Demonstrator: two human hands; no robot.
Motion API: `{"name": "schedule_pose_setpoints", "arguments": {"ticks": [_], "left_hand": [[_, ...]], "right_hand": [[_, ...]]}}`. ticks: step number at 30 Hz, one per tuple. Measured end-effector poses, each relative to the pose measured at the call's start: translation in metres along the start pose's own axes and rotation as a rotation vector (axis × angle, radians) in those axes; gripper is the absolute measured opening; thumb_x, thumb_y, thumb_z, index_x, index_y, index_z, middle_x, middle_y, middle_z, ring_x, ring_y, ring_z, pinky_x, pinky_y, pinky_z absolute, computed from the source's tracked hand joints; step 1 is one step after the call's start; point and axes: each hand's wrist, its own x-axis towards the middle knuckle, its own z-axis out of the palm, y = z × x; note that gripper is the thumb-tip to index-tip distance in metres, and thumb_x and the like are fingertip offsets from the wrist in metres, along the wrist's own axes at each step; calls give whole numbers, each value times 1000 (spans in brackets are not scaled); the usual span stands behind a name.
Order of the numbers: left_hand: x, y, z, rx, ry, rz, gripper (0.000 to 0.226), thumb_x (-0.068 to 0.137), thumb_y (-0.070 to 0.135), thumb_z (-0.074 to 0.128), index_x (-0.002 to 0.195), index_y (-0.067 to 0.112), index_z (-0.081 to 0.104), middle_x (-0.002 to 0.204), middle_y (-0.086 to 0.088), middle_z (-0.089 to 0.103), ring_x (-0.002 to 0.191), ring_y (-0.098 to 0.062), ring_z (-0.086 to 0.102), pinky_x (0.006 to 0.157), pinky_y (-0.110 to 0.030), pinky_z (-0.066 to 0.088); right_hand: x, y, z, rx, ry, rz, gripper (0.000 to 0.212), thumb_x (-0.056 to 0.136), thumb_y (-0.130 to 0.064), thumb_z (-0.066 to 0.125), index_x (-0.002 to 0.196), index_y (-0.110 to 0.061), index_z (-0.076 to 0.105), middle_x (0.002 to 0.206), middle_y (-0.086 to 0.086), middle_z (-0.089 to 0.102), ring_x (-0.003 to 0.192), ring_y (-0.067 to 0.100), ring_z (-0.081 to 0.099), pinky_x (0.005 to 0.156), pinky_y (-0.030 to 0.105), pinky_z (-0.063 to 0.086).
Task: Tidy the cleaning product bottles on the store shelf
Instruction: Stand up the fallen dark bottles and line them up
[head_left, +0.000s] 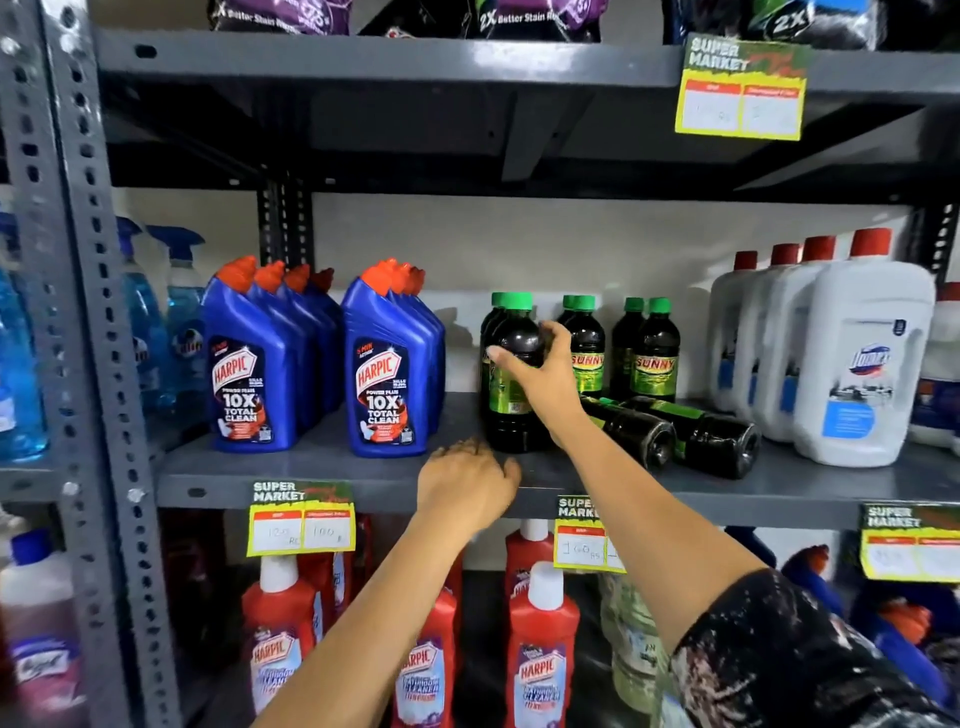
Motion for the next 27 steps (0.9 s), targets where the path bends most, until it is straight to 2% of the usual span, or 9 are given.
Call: {"name": "schedule_pose_setpoints", "arguments": {"ticks": [2,4,7,9,12,17,20,24,27], "left_hand": [[-1,-1,0,-13,-30,-1,59,98,42,22,137,5,46,147,-15,42,134,-28,41,109,-37,30],[1,-1,-1,-3,-47,7,60,98,43,21,140,5,42,150,-14,39,137,-27,37,113,-38,26],[4,-1,-3,-22,-103,-3,64,97,44,18,145,6,34,155,-13,30,142,-24,29,116,-38,21],[4,-1,-4,-22,-124,0,64,97,44,16,147,6,31,156,-13,29,143,-24,28,117,-38,20],[4,-1,-4,-20,-134,2,65,97,43,15,147,5,31,156,-13,28,143,-24,27,118,-38,20],[5,0,-5,-18,-167,-15,65,97,44,15,149,7,25,159,-10,21,146,-22,20,120,-37,15],[2,-1,-3,-21,-110,-3,63,98,44,17,146,5,32,157,-11,27,144,-23,25,118,-37,17],[1,-1,-2,-6,-99,3,63,99,44,18,147,6,31,157,-11,27,145,-23,25,118,-37,17],[1,-2,-2,-18,-112,-3,63,98,45,18,148,8,29,158,-10,26,145,-23,23,118,-36,17]], "right_hand": [[14,-19,-2,-76,65,-13,84,65,-56,77,130,-18,39,132,10,45,117,22,49,101,38,44],[32,-45,-2,-182,105,-24,78,65,-61,74,121,-15,45,122,13,52,104,25,57,89,37,49],[51,-78,-3,-404,66,-58,64,71,-51,75,114,-9,51,103,6,59,87,24,61,70,30,45],[56,-89,-5,-493,34,-48,58,73,-39,78,116,-9,51,105,7,62,93,26,62,71,29,43],[59,-93,-7,-523,20,-24,60,72,-32,81,119,-13,50,116,12,63,104,31,62,78,34,49],[66,-82,-20,-383,-3,-19,61,69,-28,83,120,-20,51,108,5,60,96,26,63,86,38,53],[70,-74,-33,-260,-128,-31,55,76,-17,77,124,-19,50,106,15,70,82,18,62,76,29,50],[67,-67,-48,-26,-333,16,45,88,-3,63,126,-13,41,118,24,65,92,21,64,94,32,52],[68,-65,-53,167,-457,78,40,91,4,54,122,-13,36,122,25,61,91,19,65,81,21,56]]}}
